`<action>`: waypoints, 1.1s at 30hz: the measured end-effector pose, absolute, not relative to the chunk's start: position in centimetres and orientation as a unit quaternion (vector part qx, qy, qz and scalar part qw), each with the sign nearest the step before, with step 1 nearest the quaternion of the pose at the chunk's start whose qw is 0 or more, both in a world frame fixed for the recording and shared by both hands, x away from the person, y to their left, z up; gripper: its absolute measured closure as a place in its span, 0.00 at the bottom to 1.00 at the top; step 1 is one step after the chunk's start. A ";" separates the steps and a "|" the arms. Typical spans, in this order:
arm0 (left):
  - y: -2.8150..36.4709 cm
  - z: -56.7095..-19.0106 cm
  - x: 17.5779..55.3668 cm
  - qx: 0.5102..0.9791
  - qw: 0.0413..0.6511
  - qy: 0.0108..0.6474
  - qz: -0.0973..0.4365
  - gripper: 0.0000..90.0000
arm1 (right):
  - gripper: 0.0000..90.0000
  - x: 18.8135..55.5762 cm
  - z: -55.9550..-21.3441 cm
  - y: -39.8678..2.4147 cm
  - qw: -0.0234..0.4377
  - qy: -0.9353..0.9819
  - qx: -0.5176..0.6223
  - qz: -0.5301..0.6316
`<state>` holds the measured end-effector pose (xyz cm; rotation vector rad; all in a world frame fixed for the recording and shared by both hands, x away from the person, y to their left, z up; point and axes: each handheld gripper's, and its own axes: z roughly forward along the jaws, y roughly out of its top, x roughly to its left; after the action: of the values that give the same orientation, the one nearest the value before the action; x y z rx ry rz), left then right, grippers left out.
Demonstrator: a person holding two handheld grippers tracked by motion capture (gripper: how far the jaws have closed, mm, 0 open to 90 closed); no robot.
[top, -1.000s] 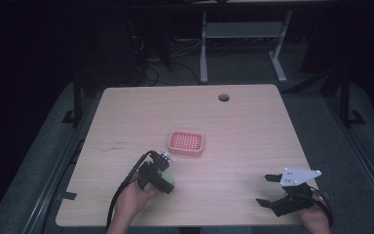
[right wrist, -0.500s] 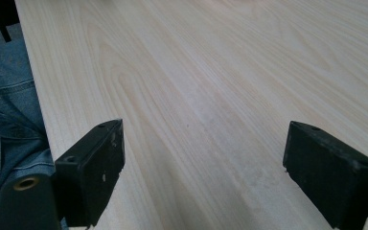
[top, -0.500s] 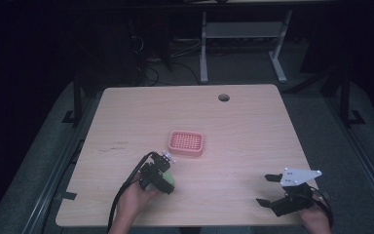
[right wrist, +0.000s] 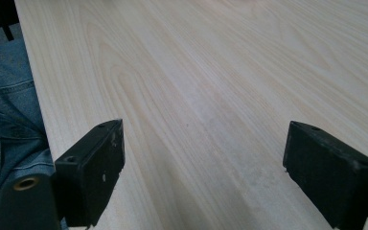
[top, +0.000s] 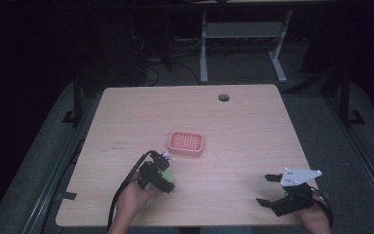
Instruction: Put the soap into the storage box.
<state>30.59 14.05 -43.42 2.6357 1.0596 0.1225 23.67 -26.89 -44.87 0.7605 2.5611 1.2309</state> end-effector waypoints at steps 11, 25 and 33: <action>14.2 -43.0 30.8 0.910 0.167 0.376 0.059 0.29 | 0.15 23.7 -44.8 -27.0 0.100 0.866 0.258 0.417; 13.7 -41.5 32.9 0.906 0.183 0.375 0.064 0.29 | 0.15 23.7 -44.9 -27.2 0.102 0.864 0.261 0.419; 13.2 -41.4 34.1 0.907 0.184 0.374 0.060 0.29 | 0.15 23.7 -44.9 -27.3 0.101 0.862 0.264 0.420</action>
<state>34.11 13.21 -41.38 2.5585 1.0533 0.1700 23.71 -27.31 -44.89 0.7802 2.5461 1.2417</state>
